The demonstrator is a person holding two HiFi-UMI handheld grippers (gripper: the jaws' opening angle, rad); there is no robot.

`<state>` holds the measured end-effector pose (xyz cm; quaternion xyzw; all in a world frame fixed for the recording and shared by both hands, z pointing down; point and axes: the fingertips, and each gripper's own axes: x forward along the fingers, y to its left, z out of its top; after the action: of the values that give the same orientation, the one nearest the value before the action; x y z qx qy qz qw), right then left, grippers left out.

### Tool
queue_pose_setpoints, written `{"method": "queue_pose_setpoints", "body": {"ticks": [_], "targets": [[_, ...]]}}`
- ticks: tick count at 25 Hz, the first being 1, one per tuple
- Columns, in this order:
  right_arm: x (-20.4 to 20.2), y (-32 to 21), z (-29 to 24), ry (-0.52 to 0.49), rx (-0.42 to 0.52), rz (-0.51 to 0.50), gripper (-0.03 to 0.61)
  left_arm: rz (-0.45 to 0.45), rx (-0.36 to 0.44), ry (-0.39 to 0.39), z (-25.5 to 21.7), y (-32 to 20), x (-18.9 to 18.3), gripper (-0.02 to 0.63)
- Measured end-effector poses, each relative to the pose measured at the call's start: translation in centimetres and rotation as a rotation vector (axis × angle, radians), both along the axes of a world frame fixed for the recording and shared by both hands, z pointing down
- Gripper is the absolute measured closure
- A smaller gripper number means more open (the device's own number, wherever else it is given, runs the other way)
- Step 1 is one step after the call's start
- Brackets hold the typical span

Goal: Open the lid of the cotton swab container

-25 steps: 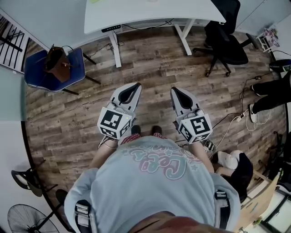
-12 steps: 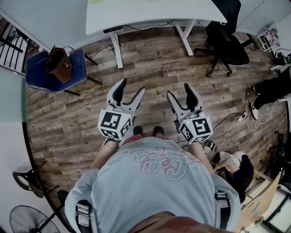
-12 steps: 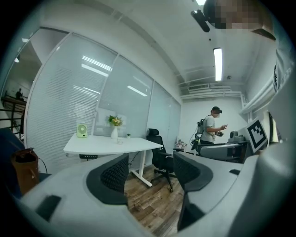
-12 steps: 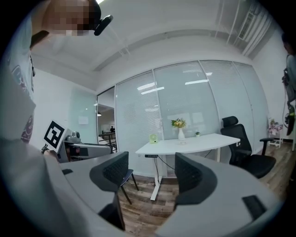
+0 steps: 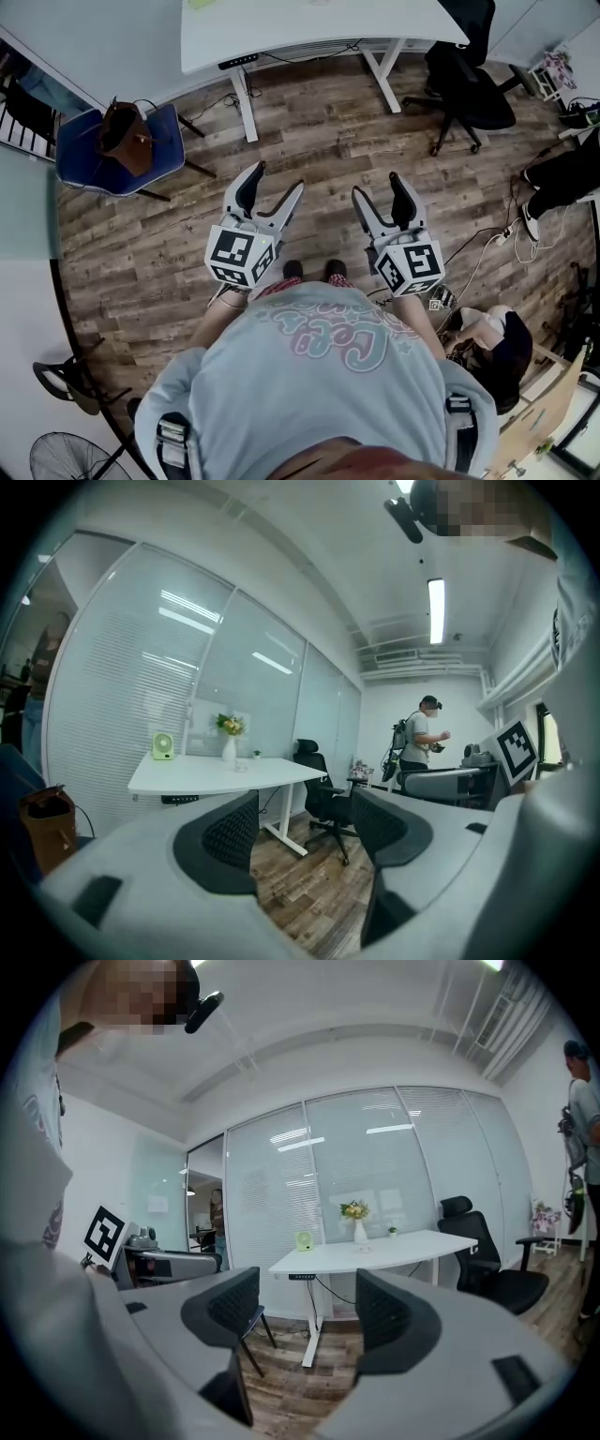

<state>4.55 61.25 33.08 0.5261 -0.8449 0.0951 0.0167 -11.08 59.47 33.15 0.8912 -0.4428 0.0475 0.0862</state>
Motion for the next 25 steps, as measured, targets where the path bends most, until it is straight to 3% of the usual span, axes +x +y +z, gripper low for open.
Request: {"method": "queue_pose_setpoints", "body": {"ticks": [13, 25], "targets": [[-2.2, -1.4, 0.8, 0.0, 0.001, 0.086, 0.272, 0.063, -0.006, -0.004, 1.2, -2.5, -2.8, 0.327], [-1.1, -12.3, 1.3, -0.015, 0.018, 0.04, 0.272, 0.047, 0.0, -0.016, 2.0, -12.6, -0.6, 0.328]]}}
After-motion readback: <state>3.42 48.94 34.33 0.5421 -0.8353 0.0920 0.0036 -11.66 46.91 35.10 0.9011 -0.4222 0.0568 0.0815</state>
